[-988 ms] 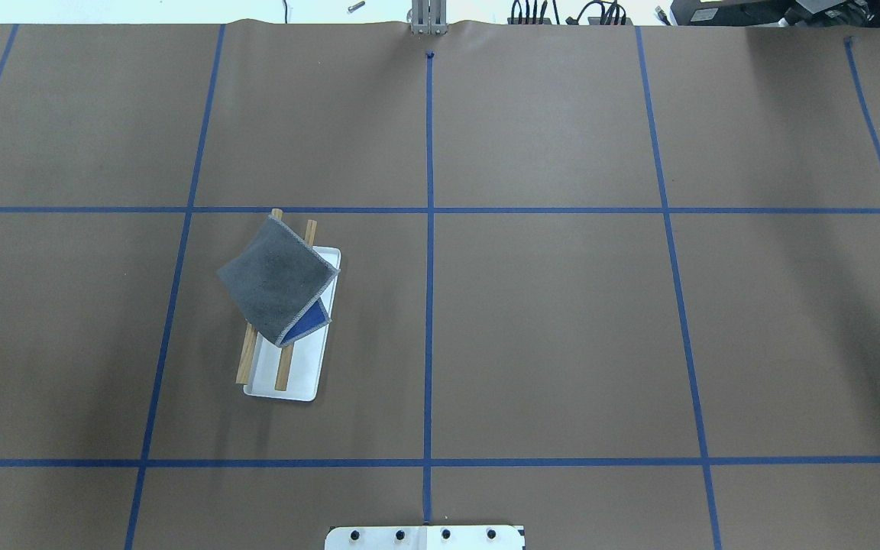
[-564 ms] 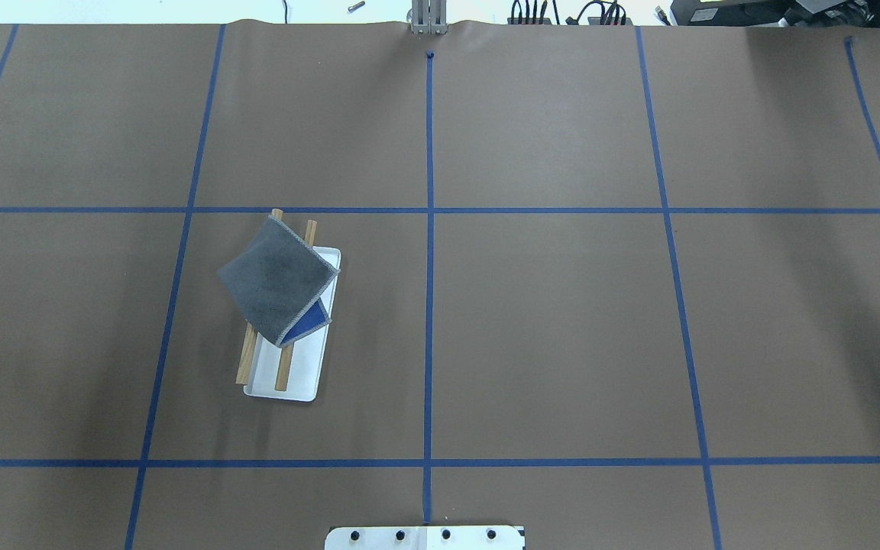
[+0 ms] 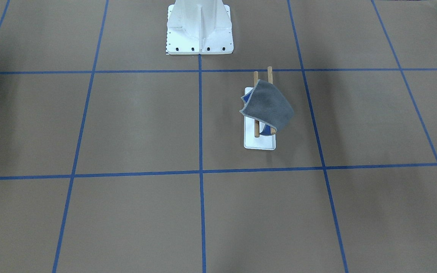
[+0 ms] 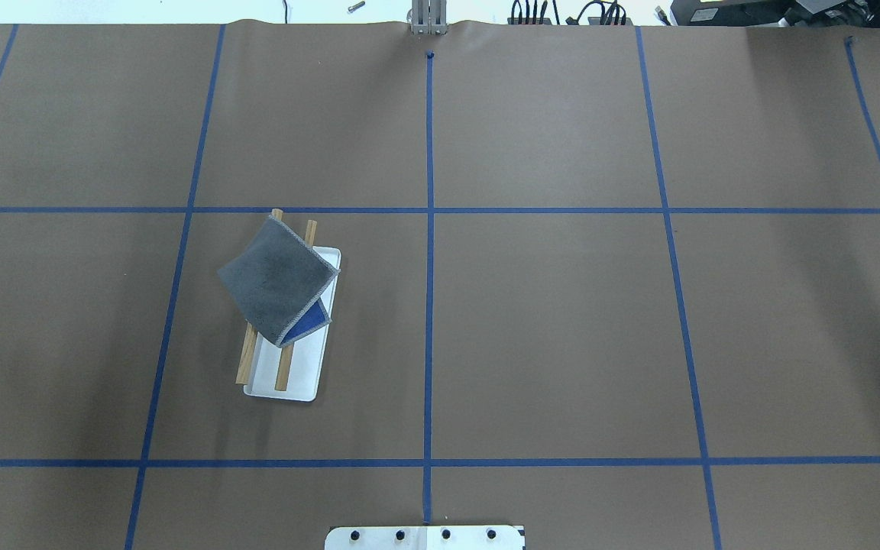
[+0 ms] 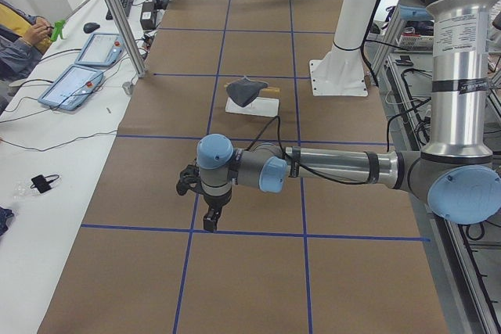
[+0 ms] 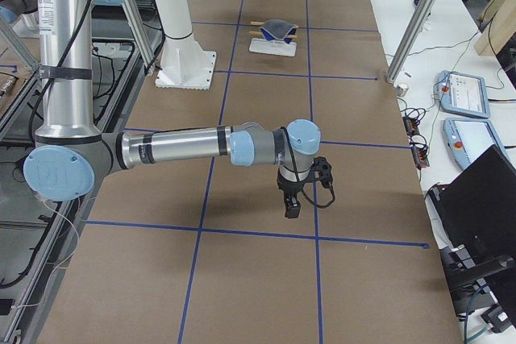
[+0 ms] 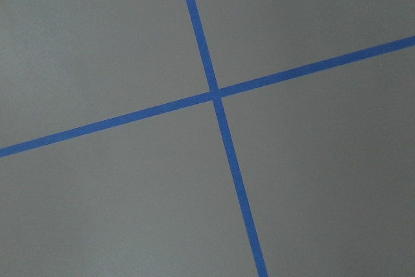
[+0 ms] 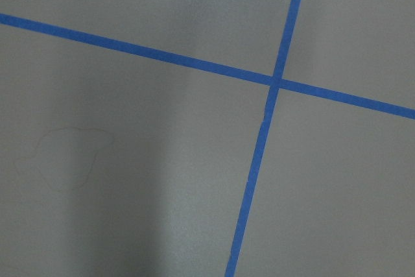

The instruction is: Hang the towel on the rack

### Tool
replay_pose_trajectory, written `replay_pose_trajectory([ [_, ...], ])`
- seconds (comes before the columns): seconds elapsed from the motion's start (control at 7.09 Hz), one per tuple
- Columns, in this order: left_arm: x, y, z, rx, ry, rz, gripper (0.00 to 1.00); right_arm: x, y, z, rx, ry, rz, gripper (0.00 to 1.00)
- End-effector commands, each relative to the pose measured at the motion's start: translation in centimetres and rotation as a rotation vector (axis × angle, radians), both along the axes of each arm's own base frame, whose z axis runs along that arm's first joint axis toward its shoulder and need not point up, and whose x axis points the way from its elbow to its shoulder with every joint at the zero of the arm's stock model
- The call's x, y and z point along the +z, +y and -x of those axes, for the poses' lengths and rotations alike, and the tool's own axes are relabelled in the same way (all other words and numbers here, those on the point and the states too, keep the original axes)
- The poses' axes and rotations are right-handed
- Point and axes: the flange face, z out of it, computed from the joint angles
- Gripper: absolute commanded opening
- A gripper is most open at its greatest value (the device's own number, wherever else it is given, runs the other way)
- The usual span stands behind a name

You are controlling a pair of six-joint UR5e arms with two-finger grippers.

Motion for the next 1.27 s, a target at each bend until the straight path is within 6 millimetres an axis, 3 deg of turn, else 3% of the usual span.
replay_pose_trajectory([
  [0.0, 0.2, 0.6, 0.1, 0.000, 0.002, 0.002, 0.98, -0.7, -0.7, 0.1, 0.001, -0.007, -0.011, 1.00],
  [0.14, 1.5, 1.3, 0.1, 0.005, 0.001, 0.025, 0.98, -1.1, -0.6, 0.3, -0.002, -0.029, -0.014, 1.00],
  [0.28, 1.4, 0.7, -0.2, 0.008, 0.000, 0.018, 0.98, -0.7, -0.6, 0.5, -0.003, -0.052, 0.000, 1.00],
  [0.85, 1.0, 0.9, -0.5, 0.017, 0.048, 0.020, 0.98, -1.6, 0.2, 0.9, -0.008, -0.145, 0.006, 1.00],
  [1.13, 1.0, 0.8, -0.5, 0.018, 0.047, 0.019, 0.98, -1.8, 0.8, 0.2, 0.001, -0.106, -0.011, 1.00],
])
